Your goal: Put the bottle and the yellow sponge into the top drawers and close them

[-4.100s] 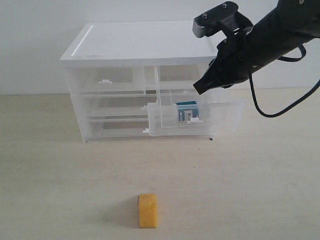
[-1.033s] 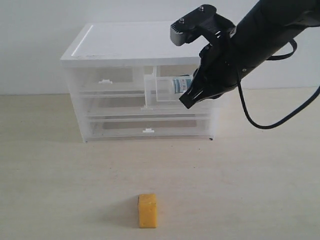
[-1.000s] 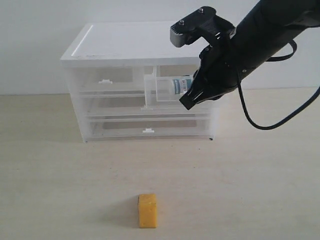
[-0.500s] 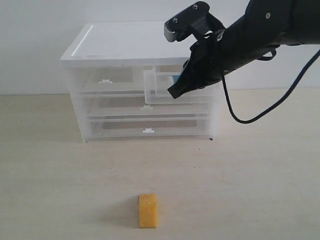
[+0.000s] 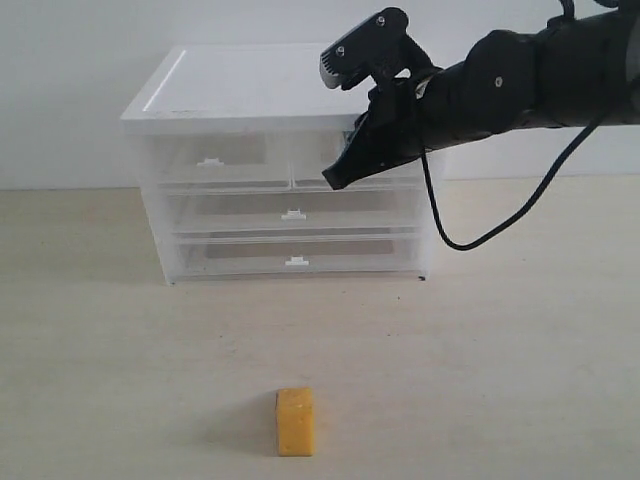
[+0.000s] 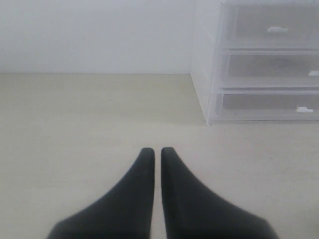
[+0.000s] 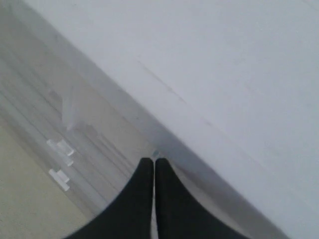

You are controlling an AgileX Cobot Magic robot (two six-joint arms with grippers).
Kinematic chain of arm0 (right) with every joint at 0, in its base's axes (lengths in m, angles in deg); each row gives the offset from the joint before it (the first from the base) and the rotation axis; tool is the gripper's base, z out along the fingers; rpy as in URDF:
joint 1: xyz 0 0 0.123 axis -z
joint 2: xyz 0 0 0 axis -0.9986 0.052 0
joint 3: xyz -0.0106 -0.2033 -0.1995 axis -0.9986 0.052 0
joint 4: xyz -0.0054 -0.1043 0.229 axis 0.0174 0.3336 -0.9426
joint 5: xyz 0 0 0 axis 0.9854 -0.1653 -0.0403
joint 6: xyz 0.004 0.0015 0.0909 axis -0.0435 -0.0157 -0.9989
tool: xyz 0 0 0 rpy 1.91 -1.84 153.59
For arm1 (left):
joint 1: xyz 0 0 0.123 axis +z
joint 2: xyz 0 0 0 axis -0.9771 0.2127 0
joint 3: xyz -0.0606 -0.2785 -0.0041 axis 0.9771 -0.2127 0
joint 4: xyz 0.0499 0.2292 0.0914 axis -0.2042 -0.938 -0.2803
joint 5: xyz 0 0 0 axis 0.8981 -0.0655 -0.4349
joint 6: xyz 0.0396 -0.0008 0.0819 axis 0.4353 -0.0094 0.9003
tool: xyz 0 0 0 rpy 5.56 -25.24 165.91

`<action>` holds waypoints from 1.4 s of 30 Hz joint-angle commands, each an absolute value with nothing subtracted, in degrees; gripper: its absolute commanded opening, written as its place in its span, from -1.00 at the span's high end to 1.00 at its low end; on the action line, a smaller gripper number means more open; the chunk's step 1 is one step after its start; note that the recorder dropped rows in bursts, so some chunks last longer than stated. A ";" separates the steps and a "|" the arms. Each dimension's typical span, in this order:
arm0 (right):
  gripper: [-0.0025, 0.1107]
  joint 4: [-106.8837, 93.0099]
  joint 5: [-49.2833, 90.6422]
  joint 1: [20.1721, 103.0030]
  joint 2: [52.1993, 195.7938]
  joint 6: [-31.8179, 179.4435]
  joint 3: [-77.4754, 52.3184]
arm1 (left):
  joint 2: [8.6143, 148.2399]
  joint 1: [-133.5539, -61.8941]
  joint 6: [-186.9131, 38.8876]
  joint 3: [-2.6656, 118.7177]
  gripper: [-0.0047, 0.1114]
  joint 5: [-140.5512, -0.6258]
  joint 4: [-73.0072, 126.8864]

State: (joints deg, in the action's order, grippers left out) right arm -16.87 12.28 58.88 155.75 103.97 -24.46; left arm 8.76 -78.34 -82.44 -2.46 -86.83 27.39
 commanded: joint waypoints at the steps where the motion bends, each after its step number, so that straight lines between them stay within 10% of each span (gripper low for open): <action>1: 0.96 -16.89 18.22 60.89 155.13 103.08 -24.96 | 8.61 -78.24 -82.92 -2.67 0.84 -86.60 27.30; 21: 0.96 7.92 -34.84 67.61 144.95 89.91 -24.96 | 8.61 -78.24 -82.92 -2.67 0.84 -86.47 27.30; 42: 0.96 3.42 -25.46 91.44 123.23 73.74 -16.33 | 8.61 -78.24 -82.92 -2.67 0.84 -86.47 27.30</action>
